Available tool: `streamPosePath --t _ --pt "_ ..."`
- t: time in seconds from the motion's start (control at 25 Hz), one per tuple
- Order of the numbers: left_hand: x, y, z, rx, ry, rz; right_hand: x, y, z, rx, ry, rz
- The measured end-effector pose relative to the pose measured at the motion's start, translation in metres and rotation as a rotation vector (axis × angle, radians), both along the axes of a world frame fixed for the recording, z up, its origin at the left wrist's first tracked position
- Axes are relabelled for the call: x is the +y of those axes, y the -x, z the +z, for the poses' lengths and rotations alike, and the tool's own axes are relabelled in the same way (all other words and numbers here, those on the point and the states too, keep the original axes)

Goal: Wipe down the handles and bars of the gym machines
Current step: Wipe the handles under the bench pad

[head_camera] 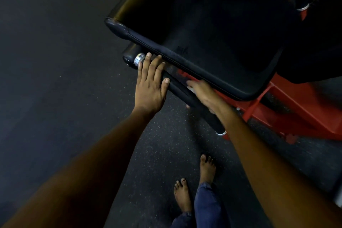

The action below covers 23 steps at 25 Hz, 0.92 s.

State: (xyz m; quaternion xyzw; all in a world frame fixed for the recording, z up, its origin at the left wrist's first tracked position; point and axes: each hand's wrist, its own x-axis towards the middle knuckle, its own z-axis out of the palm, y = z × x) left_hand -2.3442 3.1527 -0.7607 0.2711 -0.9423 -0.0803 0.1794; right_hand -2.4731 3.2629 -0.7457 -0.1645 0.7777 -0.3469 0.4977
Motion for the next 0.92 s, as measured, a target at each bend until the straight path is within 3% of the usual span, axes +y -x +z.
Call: streamPosePath --t 0.08,0.16,0.28,0.36,0.48,0.6,0.68,0.8,0.84,0.92 --pt "0.002 0.0 0.001 -0.008 0.017 0.008 -0.015 -0.009 0.01 0.107 0.098 0.01" --pt "0.0 -0.002 0.004 -0.021 0.048 -0.004 0.025 -0.018 0.002 0.163 0.158 -0.04" --pt "0.002 -0.002 0.005 -0.056 0.113 -0.126 0.094 -0.018 -0.017 0.127 -0.023 -0.154" --pt "0.01 0.001 0.002 -0.035 0.075 -0.141 0.079 -0.002 -0.034 0.095 -0.171 -0.064" --pt "0.024 0.004 -0.001 0.004 0.02 -0.072 0.025 0.0 -0.019 0.102 0.078 -0.041" --pt "0.024 0.001 -0.003 0.002 0.014 -0.118 0.046 -0.014 -0.019 0.197 0.231 -0.092" --pt "0.026 0.001 -0.001 0.007 0.003 -0.12 0.097 -0.016 -0.036 0.269 0.009 -0.101" --pt "0.04 0.008 -0.002 0.036 -0.038 -0.026 0.112 0.003 -0.055 0.119 -0.342 0.061" --pt "0.044 0.008 -0.003 0.045 -0.054 0.01 0.093 0.008 -0.052 0.075 -0.356 0.062" --pt "0.049 0.01 -0.005 0.058 -0.075 0.052 0.057 0.006 -0.037 0.051 -0.093 -0.043"
